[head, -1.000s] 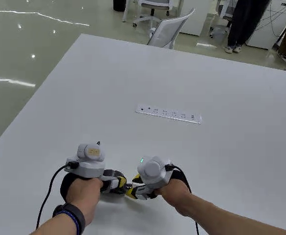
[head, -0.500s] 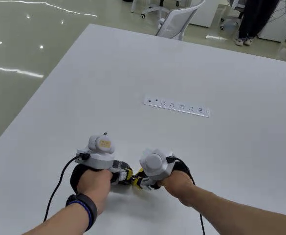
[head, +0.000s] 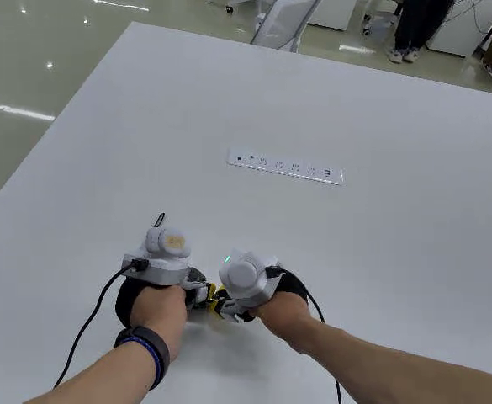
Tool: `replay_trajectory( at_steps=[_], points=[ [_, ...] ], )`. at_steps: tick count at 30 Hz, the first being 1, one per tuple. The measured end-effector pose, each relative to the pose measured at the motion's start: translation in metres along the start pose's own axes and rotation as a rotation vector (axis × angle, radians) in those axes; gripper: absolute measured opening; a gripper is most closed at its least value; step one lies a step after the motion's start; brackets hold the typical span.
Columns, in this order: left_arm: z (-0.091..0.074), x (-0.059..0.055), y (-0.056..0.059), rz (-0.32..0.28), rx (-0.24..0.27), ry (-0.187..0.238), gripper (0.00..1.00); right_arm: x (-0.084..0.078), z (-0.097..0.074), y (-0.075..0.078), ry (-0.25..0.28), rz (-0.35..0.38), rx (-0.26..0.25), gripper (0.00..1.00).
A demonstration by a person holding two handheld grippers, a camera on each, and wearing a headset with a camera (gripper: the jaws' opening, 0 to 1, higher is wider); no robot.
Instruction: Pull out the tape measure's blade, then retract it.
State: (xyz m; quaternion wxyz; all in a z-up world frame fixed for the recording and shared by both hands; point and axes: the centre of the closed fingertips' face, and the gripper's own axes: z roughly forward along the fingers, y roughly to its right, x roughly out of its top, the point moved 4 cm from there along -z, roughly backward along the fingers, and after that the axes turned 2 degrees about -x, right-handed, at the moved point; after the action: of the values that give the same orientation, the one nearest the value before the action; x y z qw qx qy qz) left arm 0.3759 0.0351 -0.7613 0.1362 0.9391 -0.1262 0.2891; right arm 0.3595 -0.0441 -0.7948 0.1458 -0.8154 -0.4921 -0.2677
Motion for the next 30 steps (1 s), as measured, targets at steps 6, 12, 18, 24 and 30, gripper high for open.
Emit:
replay_trajectory(
  at_steps=[6,12,18,24,30],
  points=[
    [-0.0010,0.0006,-0.0031,-0.040,0.010,0.030,0.62,0.0025,0.0020,0.0009,0.017,-0.021,-0.018,0.19],
    [-0.0003,-0.0008,-0.0012,0.013,0.023,0.020,0.61,0.0014,0.0007,0.0002,0.020,-0.039,-0.021,0.15],
    [-0.0004,-0.0012,-0.0012,0.036,0.017,0.019,0.60,-0.0004,-0.0003,-0.0012,0.023,-0.064,-0.011,0.14],
    [-0.0004,-0.0016,-0.0005,0.045,0.015,0.017,0.60,-0.0029,-0.0027,-0.0003,0.033,-0.079,0.006,0.13],
    [0.0001,-0.0018,-0.0002,0.045,0.015,0.014,0.60,-0.0036,-0.0031,0.0010,0.027,-0.088,0.016,0.13]
  ],
)
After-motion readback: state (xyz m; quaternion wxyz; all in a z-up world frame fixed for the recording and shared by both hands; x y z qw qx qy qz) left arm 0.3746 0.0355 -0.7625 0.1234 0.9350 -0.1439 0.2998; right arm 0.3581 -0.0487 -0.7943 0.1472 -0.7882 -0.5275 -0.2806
